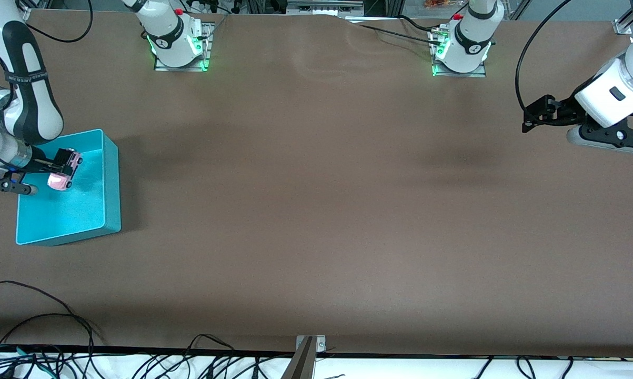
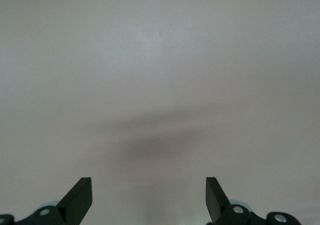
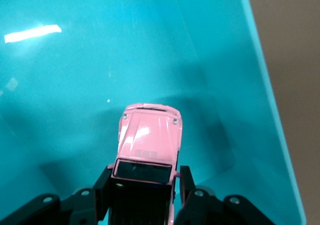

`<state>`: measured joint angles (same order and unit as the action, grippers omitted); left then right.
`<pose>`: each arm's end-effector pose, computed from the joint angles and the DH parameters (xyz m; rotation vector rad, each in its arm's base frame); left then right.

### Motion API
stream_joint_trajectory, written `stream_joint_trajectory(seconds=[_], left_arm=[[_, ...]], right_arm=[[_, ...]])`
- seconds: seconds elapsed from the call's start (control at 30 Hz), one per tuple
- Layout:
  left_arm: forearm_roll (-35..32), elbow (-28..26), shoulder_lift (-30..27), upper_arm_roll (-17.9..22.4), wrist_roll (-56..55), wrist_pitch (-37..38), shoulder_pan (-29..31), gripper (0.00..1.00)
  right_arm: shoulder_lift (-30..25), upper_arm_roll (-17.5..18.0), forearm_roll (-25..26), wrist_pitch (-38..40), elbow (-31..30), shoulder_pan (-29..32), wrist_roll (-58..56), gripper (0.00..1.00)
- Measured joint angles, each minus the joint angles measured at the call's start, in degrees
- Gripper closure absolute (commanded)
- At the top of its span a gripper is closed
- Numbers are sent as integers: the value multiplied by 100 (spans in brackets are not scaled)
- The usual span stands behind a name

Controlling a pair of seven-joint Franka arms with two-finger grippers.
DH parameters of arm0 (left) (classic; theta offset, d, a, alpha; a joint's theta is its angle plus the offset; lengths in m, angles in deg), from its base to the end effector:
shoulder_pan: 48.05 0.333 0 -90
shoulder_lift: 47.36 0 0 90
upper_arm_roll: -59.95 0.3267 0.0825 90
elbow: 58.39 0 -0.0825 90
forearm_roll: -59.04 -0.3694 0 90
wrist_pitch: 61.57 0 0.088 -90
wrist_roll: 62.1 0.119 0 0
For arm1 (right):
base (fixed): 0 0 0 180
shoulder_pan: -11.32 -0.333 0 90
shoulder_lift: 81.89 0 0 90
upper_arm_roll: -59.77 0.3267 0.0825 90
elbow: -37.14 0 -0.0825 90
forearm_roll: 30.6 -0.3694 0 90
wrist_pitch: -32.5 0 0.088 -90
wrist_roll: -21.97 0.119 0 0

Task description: Wind and store pink jeep toy

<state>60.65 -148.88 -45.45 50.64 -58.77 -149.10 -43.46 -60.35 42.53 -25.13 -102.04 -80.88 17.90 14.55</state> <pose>0.5413 -0.0467 0.5980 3.0986 -0.2183 -0.1320 0.5291 -0.2319 0.2624 2.9725 -0.2993 -0.1777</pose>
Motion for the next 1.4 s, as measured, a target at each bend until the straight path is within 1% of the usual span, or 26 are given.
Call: stream_joint_trajectory(seconds=[0.13, 0.17, 0.2, 0.23, 0.3, 0.33, 0.4, 0.43, 0.47, 0.7, 0.87, 1.17, 1.4], left_arm=[[0, 0, 0, 0, 0, 0, 0, 0], [0, 0, 0, 0, 0, 0, 0, 0], [0, 0, 0, 0, 0, 0, 0, 0], [0, 0, 0, 0, 0, 0, 0, 0], [0, 0, 0, 0, 0, 0, 0, 0], [0, 0, 0, 0, 0, 0, 0, 0], [0, 0, 0, 0, 0, 0, 0, 0], [0, 0, 0, 0, 0, 0, 0, 0], [0, 0, 0, 0, 0, 0, 0, 0], [0, 0, 0, 0, 0, 0, 0, 0], [0, 0, 0, 0, 0, 0, 1, 0], [0, 0, 0, 0, 0, 0, 2, 0], [0, 0, 0, 0, 0, 0, 2, 0]], right_arm=[[193, 0, 0, -225, 2, 57, 2, 100], [258, 0, -1, -306, 2, 64, 3, 97], [323, 0, -4, -387, 0, 69, 5, 83], [393, 2, -11, -463, -1, 71, 10, 72], [522, 10, -66, -588, -1, 72, 59, 26], [568, 11, -97, -642, 6, 71, 111, 19], [570, 20, -134, -660, 44, 74, 216, 16], [571, 41, -161, -660, 47, 77, 261, 10], [580, 70, -185, -659, 45, 78, 297, 0], [605, 237, -226, -662, 46, 67, 473, 0], [424, 250, -229, -522, 62, 67, 480, 0], [-271, 251, -229, 336, 96, 66, 480, 0], [-929, 278, -228, 1182, 109, 59, 480, 0]])
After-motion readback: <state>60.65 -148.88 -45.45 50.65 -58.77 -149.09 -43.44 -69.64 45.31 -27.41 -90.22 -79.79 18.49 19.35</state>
